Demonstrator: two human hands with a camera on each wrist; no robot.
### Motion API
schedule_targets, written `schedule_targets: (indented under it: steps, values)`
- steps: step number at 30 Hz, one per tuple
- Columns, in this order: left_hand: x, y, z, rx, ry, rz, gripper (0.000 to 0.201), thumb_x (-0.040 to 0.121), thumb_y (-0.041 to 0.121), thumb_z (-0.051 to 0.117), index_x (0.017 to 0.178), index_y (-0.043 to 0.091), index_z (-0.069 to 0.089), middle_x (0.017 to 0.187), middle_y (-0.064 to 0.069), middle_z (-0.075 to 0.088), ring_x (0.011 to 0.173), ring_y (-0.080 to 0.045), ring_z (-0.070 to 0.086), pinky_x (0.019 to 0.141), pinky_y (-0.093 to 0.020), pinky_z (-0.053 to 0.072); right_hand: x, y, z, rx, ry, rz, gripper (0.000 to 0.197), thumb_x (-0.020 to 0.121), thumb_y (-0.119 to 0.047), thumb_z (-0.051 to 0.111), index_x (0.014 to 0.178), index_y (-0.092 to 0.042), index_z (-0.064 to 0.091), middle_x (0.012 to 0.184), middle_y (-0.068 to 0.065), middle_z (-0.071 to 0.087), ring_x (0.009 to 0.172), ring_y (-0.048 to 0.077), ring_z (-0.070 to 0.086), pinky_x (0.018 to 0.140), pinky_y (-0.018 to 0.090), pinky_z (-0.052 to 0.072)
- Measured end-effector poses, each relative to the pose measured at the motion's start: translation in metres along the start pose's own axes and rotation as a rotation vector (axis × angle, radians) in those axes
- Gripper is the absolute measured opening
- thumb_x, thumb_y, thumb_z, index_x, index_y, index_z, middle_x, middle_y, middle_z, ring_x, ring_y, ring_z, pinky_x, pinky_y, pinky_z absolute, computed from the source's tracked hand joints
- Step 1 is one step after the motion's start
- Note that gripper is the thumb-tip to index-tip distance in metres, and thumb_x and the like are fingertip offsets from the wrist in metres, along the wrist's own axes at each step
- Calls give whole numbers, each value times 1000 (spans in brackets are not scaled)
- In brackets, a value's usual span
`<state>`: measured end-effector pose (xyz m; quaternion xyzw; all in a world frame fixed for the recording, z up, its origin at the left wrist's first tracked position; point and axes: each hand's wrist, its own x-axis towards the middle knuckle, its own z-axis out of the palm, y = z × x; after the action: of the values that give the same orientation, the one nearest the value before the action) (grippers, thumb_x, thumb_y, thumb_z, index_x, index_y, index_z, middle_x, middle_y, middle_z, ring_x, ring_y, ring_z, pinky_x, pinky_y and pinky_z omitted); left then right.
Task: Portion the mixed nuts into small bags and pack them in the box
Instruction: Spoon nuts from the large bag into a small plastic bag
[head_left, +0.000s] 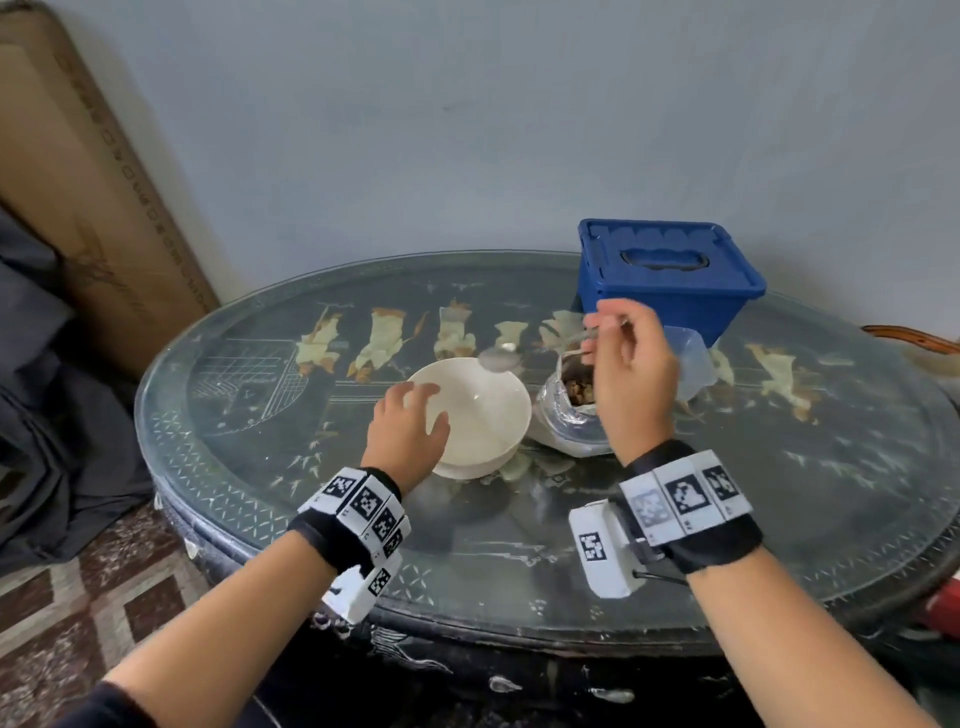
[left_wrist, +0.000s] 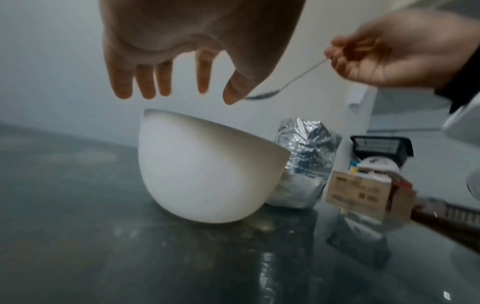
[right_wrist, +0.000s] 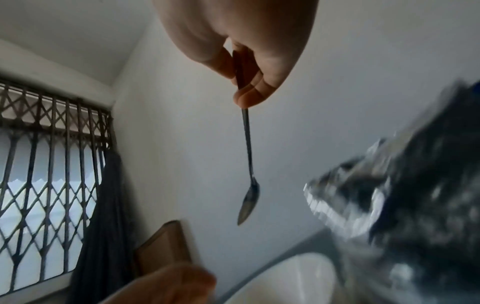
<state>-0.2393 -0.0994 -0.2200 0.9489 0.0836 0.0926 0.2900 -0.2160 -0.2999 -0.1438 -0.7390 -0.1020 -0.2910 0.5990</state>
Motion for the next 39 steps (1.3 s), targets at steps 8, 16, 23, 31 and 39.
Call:
schedule_targets:
  steps: [8, 16, 23, 31, 39]
  values:
    - [43, 18, 23, 532, -593, 132, 43, 96, 27, 43, 138, 23, 40, 142, -2, 41, 129, -22, 39, 106, -35, 29, 22, 20, -68, -59, 266, 3, 25, 97, -3, 36, 93, -24, 48, 84, -11, 57, 61, -2, 56, 65, 14, 48]
    - [45, 16, 29, 601, -614, 81, 37, 93, 21, 50, 130, 21, 49, 134, 0, 48, 125, -23, 42, 106, -39, 33, 4, 52, -64, -55, 290, 188, 24, 95, 1, 34, 92, -16, 51, 87, 10, 59, 54, 0, 55, 58, 15, 49]
    - [45, 13, 25, 523, -460, 137, 35, 97, 26, 33, 119, 22, 60, 116, 2, 61, 106, -21, 54, 89, -33, 41, -6, 71, -65, -64, 264, 358, 21, 96, -4, 39, 112, -12, 49, 98, 9, 63, 62, 7, 61, 60, 20, 54]
    - [37, 18, -3, 148, -208, 104, 32, 98, 24, 39, 118, 14, 61, 118, -7, 62, 106, -26, 56, 86, -32, 42, -4, 64, -68, -319, 205, 231, 39, 92, -13, 52, 130, -6, 45, 116, 12, 52, 101, 18, 50, 82, 19, 36]
    - [12, 46, -27, -506, -55, 41, 23, 94, 27, 53, 104, 13, 68, 95, 0, 69, 87, -12, 62, 72, -17, 44, -7, 29, -45, -678, 81, -305, 25, 87, -24, 51, 100, -9, 66, 109, 17, 55, 105, 29, 43, 90, 39, 37]
